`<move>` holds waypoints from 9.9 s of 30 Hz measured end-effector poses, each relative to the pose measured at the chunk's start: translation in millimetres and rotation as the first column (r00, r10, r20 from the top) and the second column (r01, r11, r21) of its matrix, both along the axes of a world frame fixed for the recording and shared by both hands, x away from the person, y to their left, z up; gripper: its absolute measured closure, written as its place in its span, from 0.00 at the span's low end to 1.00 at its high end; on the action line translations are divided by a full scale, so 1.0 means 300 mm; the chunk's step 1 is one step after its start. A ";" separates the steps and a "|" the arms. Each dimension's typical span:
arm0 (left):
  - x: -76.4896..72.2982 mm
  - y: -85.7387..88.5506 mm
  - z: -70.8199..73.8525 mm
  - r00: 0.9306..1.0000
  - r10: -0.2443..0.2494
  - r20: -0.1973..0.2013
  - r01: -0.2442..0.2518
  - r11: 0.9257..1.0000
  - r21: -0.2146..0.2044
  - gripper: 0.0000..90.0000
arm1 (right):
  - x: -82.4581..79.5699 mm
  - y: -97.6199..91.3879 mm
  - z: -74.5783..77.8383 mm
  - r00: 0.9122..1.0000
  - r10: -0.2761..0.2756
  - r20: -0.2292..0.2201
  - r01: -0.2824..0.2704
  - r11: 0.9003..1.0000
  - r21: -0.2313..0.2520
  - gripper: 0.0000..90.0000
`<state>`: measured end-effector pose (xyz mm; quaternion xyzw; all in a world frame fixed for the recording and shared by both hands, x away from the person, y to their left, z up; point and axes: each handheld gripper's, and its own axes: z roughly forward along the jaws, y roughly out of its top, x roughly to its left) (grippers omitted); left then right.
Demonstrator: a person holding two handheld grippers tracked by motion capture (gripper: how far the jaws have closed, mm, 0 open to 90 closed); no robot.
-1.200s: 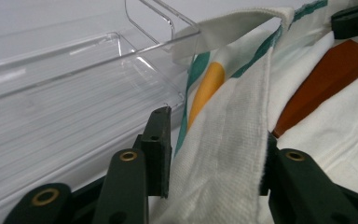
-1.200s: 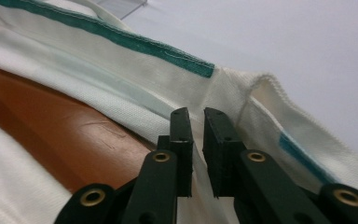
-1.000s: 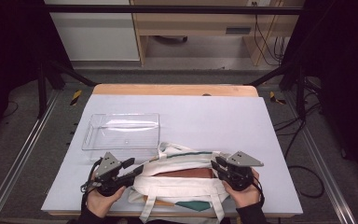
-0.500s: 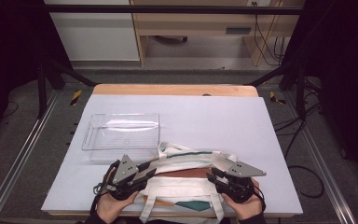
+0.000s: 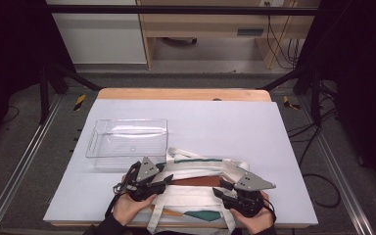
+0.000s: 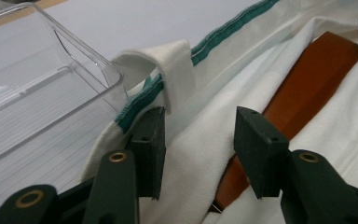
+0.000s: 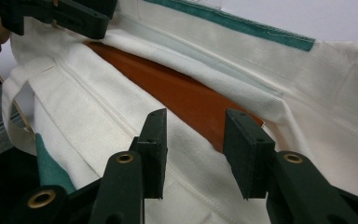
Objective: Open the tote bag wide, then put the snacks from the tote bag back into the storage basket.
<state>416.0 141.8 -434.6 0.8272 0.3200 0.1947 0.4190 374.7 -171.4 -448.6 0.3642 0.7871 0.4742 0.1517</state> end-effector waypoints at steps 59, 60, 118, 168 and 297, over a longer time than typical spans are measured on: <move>-0.079 0.105 0.021 0.996 0.074 -0.055 -0.080 0.991 -0.107 0.79 | -0.073 -0.071 0.053 0.997 -0.015 0.070 0.015 1.000 0.003 0.85; -0.084 0.107 0.010 0.996 0.071 -0.061 -0.076 0.993 -0.094 0.79 | -0.062 -0.077 0.057 0.996 -0.032 0.078 0.032 0.999 0.001 0.83; -0.032 0.085 0.057 0.998 0.027 -0.048 -0.028 0.999 -0.020 0.78 | -0.058 -0.003 0.038 0.999 -0.015 0.048 0.014 1.000 0.026 1.00; -0.131 0.075 -0.102 0.989 0.055 -0.136 -0.047 0.997 0.065 0.99 | -0.041 0.094 -0.110 0.990 0.057 -0.132 -0.069 0.994 -0.089 1.00; 0.124 -0.169 -0.039 0.851 -0.470 -0.234 0.506 0.853 0.129 0.41 | -0.003 -0.157 0.069 0.982 -0.169 0.086 0.166 0.985 0.045 0.49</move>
